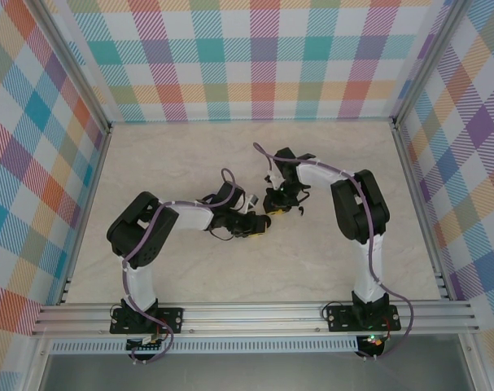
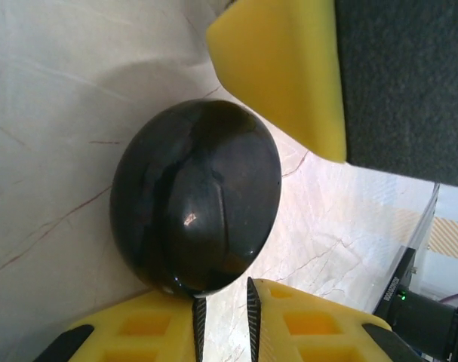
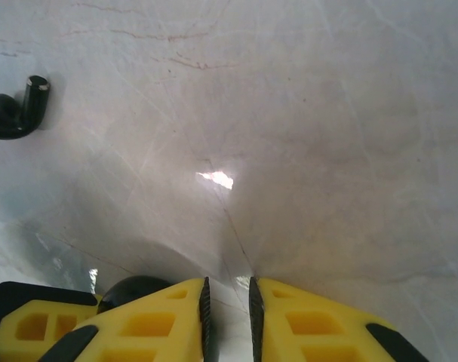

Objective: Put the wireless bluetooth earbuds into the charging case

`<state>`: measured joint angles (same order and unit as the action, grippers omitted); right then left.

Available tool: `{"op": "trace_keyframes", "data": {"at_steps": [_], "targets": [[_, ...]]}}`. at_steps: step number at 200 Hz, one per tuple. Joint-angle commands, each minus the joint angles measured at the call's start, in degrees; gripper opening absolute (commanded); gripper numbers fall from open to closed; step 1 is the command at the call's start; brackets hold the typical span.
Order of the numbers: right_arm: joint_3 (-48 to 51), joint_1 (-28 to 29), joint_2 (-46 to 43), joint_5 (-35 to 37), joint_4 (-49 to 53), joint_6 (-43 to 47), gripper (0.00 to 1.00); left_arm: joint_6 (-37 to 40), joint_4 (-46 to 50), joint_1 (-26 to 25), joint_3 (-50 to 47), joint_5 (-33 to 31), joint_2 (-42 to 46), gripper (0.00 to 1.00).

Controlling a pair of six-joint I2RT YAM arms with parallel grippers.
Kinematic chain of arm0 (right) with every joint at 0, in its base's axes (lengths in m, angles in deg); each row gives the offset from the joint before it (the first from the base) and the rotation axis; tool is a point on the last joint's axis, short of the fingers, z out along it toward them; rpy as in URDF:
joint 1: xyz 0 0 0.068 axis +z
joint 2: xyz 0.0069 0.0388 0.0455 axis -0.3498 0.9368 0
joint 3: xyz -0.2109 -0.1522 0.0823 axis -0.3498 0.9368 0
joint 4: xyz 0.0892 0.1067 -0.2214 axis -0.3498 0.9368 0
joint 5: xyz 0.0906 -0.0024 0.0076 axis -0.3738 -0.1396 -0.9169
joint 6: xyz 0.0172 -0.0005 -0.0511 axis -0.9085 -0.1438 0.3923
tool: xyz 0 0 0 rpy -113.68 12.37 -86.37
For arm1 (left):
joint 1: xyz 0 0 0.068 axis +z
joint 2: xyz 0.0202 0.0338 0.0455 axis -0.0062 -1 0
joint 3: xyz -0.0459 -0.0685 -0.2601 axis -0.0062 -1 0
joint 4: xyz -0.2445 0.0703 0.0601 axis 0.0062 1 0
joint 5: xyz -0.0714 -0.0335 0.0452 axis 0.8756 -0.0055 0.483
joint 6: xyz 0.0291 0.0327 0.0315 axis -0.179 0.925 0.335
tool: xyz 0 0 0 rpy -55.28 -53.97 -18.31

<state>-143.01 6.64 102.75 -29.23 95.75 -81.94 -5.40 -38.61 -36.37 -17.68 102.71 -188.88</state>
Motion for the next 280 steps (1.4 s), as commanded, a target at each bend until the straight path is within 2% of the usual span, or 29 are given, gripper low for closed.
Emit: {"op": "trace_keyframes", "data": {"at_steps": [1, 45, 101, 122, 149, 185, 213, 280], "targets": [[0.5, 0.2, -2.2, 2.0, 3.5, 1.0, 0.24, 2.6, 5.1, -0.3, 0.9, -5.6, 1.9, 0.23], [1.1, 0.2, -3.1, 2.6, 4.1, 1.0, 0.24, 4.2, 9.2, -0.3, 1.3, -10.0, 4.0, 0.23], [2.4, 0.1, -4.9, 3.1, 3.8, 0.8, 0.25, 4.6, 10.0, -0.3, 1.6, -10.6, 4.8, 0.24], [2.6, 0.0, -6.1, 5.4, 3.9, 0.4, 0.26, 5.4, 12.2, -0.2, 1.6, -12.9, 6.6, 0.26], [2.4, -0.2, -7.7, 4.8, 2.9, 0.8, 0.27, 5.5, 13.2, 0.0, 0.2, -14.8, 9.8, 0.28], [-1.5, -0.3, -4.8, -2.0, 4.1, 4.2, 0.32, 3.2, 8.0, 0.0, -2.0, -10.8, 12.4, 0.33], [-4.5, -0.2, -1.3, -3.6, 5.5, 5.3, 0.35, -0.6, 1.0, 0.0, -3.8, -5.2, 10.7, 0.33], [-10.1, 0.4, 4.5, -1.1, 8.3, 5.2, 0.33, -4.8, -6.4, -0.7, -4.1, 0.1, 5.0, 0.31]]}}
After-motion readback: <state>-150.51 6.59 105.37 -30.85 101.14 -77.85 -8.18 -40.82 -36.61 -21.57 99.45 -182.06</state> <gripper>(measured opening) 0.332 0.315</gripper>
